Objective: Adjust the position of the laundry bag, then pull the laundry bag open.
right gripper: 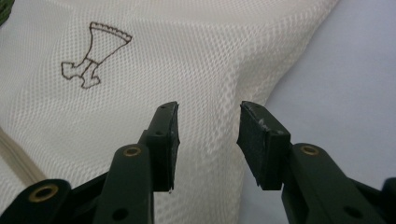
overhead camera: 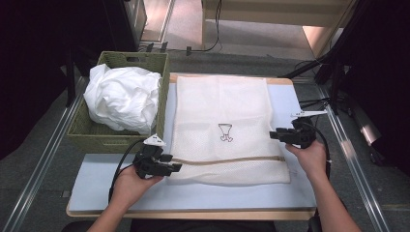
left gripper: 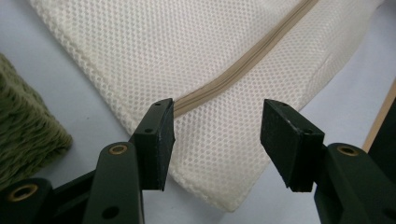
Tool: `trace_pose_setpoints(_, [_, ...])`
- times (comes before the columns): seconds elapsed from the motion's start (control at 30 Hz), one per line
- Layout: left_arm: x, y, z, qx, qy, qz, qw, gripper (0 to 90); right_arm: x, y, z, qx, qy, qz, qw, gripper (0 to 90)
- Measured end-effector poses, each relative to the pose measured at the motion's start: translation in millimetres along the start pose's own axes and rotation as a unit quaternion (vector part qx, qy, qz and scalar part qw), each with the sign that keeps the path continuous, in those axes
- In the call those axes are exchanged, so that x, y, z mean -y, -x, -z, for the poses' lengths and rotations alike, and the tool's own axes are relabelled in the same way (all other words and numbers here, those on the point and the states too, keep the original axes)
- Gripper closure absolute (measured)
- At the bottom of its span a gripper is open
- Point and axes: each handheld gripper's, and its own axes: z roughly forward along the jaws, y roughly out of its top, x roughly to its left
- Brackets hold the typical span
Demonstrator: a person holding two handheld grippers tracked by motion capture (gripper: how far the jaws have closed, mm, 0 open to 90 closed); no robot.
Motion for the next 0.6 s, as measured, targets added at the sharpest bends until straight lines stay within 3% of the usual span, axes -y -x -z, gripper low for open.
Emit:
trace_pose_setpoints(0.2, [-5.4,3.0,1.0,0.012,-0.004,0.003,0.9999,45.0,3.5,-3.1,2.1,0.006,0.002,-0.003,1.0,54.2])
trace_pose_setpoints(0.3, [-10.2,6.3,2.6,0.024,-0.003,0.001,0.9997,44.6,6.1,-8.1,8.5,0.005,0.008,-0.021,0.9997,55.7])
trace_pose_setpoints(0.6, [-17.9,13.2,-2.6,0.036,-0.002,-0.014,0.9993,42.4,19.4,-13.6,23.5,0.013,0.003,-0.016,0.9998,56.2])
